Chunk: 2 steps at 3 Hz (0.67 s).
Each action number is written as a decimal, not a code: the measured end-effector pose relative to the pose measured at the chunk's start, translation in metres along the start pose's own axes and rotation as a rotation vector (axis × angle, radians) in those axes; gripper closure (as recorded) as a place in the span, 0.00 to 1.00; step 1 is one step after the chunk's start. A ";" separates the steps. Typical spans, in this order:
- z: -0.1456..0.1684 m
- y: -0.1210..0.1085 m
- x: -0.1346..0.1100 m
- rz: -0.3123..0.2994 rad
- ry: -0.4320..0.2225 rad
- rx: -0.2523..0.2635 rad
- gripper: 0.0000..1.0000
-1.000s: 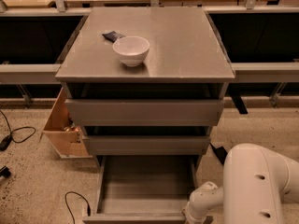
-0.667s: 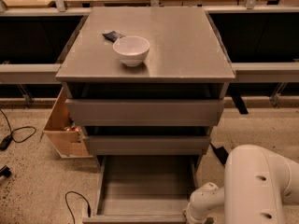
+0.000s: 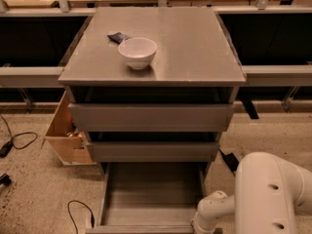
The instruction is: Open bottom drawer
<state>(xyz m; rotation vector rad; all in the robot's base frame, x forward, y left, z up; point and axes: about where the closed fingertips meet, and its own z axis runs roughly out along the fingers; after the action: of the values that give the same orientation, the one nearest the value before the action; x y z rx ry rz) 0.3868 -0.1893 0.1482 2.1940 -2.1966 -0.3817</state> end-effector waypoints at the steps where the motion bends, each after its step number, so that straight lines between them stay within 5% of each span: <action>1: 0.003 0.009 -0.003 0.002 -0.011 -0.025 1.00; 2: 0.003 0.009 -0.003 0.002 -0.011 -0.026 0.85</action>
Offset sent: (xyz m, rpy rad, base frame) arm -0.0091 0.0035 -0.0009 0.0104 0.0256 -0.0001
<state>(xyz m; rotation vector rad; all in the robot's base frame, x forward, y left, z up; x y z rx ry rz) 0.3777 -0.1859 0.1473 2.1814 -2.1869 -0.4200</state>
